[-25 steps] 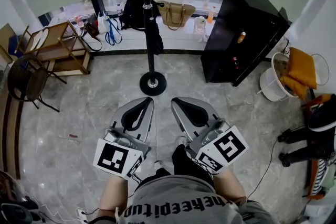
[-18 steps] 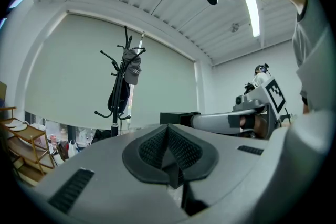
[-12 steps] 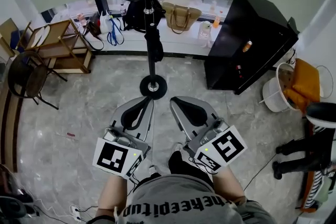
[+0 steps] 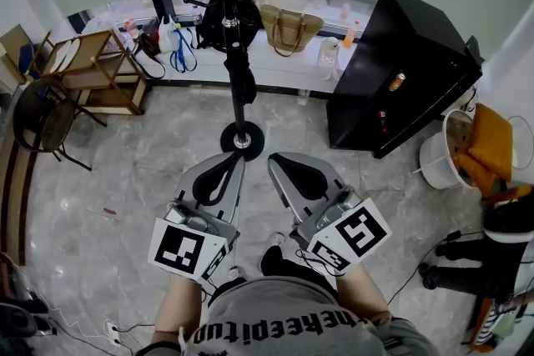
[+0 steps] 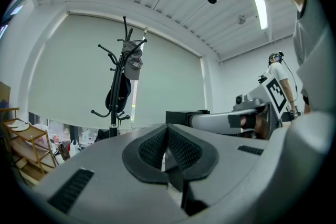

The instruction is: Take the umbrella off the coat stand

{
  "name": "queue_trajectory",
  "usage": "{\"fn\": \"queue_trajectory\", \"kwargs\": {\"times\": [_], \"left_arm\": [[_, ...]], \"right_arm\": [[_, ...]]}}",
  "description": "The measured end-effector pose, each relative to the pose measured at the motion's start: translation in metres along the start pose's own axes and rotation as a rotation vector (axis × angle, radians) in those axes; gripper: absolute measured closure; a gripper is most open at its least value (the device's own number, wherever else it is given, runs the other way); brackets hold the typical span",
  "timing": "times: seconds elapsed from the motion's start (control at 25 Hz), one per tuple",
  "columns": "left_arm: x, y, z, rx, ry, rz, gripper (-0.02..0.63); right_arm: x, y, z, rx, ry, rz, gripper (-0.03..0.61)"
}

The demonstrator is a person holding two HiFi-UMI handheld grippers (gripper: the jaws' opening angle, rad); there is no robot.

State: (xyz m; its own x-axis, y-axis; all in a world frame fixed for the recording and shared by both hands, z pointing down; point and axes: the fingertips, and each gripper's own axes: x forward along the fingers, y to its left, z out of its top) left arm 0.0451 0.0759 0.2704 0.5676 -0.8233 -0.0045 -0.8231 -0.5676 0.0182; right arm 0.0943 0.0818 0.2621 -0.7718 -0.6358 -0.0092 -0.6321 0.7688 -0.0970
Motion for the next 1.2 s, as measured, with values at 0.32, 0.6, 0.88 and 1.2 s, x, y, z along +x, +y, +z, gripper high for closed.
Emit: {"fn": "queue_trajectory", "kwargs": {"times": [0.32, 0.6, 0.88, 1.2], "left_arm": [[0.029, -0.009, -0.001, -0.004, 0.002, 0.046, 0.598], [0.04, -0.017, -0.004, -0.002, 0.005, 0.091, 0.598], [0.048, -0.021, -0.005, 0.005, 0.011, 0.094, 0.598], [0.055, -0.022, -0.003, 0.013, 0.005, 0.06, 0.598]], "right_arm": [[-0.005, -0.032, 0.001, 0.009, -0.001, 0.044, 0.568], [-0.01, -0.048, -0.001, 0.015, -0.004, 0.083, 0.568], [-0.011, -0.055, -0.002, 0.018, -0.005, 0.095, 0.568], [-0.01, -0.06, 0.0, 0.011, -0.014, 0.061, 0.568]]}}
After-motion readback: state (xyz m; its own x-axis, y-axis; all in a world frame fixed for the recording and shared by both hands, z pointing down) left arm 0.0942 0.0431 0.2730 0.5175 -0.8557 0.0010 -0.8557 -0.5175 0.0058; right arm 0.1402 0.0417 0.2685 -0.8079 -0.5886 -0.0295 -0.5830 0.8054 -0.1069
